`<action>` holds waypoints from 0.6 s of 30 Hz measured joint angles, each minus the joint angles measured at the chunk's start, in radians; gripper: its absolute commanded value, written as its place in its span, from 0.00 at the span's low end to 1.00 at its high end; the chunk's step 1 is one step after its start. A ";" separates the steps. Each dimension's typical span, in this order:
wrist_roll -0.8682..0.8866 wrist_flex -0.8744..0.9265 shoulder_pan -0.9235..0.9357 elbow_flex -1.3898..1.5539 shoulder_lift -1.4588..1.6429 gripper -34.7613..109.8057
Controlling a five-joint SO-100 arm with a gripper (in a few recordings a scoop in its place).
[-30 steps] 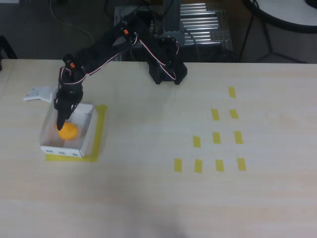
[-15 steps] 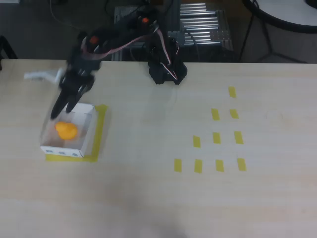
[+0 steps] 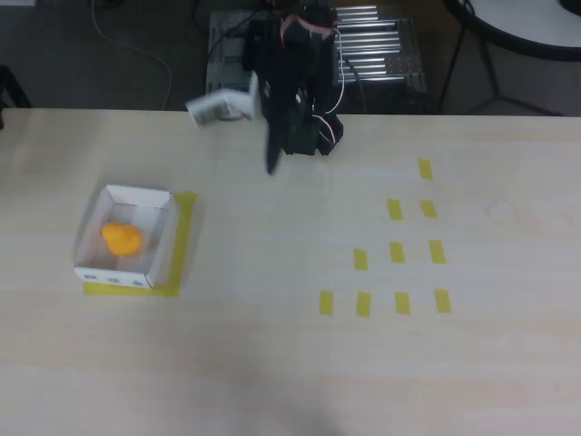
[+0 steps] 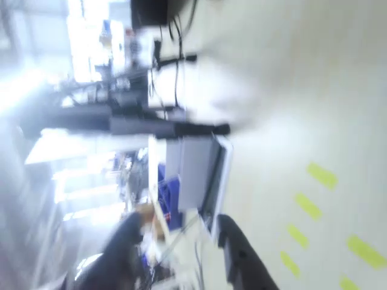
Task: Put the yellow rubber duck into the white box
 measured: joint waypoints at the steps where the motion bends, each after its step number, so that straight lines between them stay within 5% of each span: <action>1: 0.028 -0.044 -0.031 0.117 0.064 0.28; 7: 0.183 -0.149 -0.121 0.555 0.301 0.25; 18: 0.351 -0.058 -0.144 0.649 0.390 0.27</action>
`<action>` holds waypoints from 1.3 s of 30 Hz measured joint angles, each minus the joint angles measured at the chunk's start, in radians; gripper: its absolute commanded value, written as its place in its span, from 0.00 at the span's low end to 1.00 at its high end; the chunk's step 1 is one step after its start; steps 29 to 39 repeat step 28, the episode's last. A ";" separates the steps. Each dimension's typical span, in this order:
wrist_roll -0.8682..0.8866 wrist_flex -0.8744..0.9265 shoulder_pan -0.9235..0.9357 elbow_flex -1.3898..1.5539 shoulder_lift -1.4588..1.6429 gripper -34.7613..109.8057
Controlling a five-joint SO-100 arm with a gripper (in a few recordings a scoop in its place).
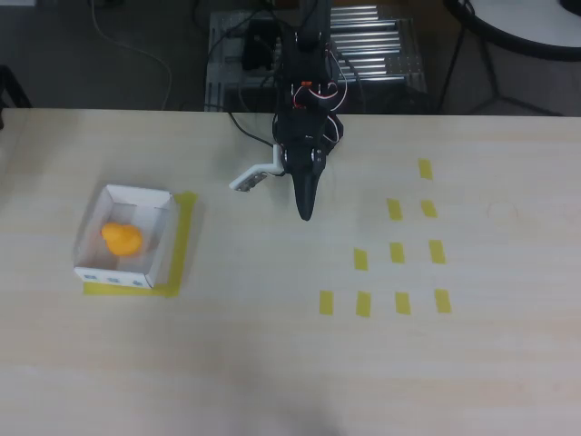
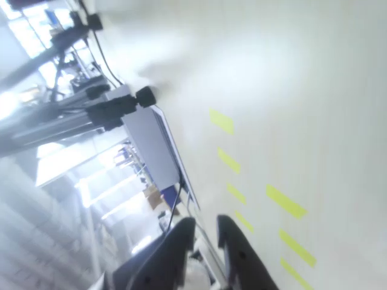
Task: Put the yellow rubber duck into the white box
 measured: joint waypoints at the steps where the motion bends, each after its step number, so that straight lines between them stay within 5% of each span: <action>1: 0.002 0.005 0.000 0.000 0.000 0.27; 39: 0.002 0.011 -0.014 0.000 0.000 0.24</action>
